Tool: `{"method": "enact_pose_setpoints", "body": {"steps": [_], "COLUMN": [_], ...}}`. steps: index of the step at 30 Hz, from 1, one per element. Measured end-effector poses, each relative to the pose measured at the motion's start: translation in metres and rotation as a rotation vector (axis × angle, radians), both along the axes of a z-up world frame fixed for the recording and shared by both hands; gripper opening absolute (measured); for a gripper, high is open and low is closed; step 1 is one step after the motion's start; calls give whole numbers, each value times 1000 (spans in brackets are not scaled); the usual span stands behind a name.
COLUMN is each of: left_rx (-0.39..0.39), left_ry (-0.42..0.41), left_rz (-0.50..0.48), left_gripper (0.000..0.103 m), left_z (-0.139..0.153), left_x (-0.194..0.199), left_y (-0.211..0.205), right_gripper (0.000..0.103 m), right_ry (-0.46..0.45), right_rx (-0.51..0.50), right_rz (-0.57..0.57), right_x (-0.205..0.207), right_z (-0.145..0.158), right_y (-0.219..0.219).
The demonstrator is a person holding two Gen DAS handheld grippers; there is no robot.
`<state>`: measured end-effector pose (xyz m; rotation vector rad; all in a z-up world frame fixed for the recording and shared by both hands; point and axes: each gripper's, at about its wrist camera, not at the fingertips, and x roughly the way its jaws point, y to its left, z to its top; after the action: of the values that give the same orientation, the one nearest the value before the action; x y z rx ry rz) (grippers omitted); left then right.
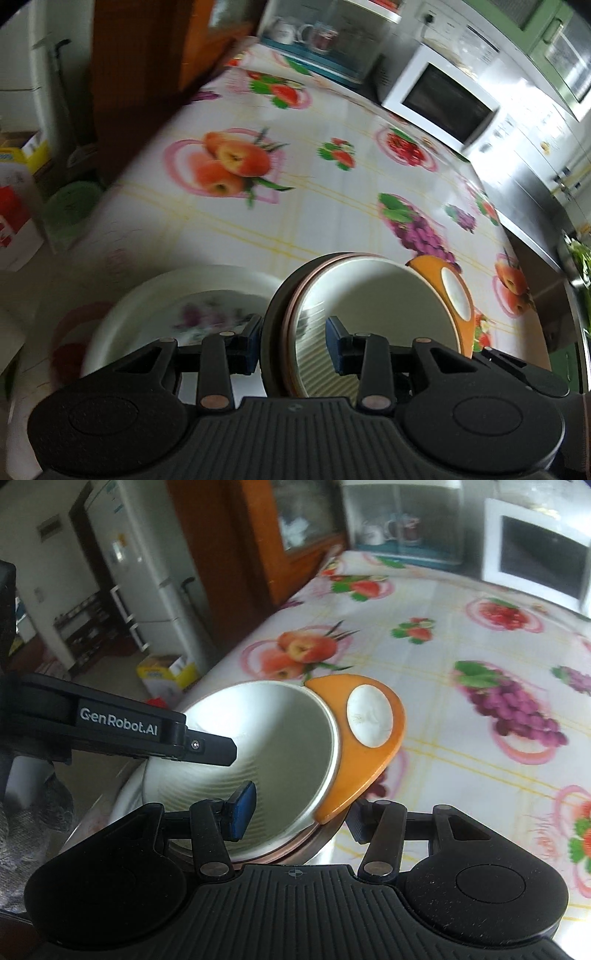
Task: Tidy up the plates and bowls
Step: 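Lower the cream bowl into the pink bowl and open the left tool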
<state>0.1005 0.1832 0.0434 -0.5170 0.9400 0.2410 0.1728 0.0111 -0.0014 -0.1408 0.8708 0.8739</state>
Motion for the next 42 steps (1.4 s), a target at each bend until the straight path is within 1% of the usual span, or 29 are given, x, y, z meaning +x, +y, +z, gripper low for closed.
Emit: {"method": "enact_pose_setpoints", "body": {"steps": [6, 12, 19, 28, 36, 40, 42], "left_rx": [-6, -19, -36, -37, -15, -8, -1], "left_ry": [22, 39, 56, 66, 58, 42, 35], "left_rz": [53, 82, 101, 110, 110, 104, 98], "left_gripper": [35, 35, 36, 36, 37, 45, 51], "left_z": [-6, -15, -23, -28, -28, -25, -24], "left_x": [-23, -40, -50, -56, -58, -59, -60], "left_y": [22, 36, 41, 41, 39, 38, 36], "right_gripper": [52, 52, 52, 52, 52, 55, 57], "right_ry": [17, 20, 23, 29, 17, -1, -7], "right_rx": [-19, -33, -44, -58, -62, -57, -53], "right_rz": [50, 81, 101, 109, 112, 106, 104], "right_x": [-13, -23, -26, -30, -34, -35, -35], "right_z": [-8, -11, -16, -24, -24, -22, -20], "right_y": [21, 31, 38, 40, 40, 38, 36]}}
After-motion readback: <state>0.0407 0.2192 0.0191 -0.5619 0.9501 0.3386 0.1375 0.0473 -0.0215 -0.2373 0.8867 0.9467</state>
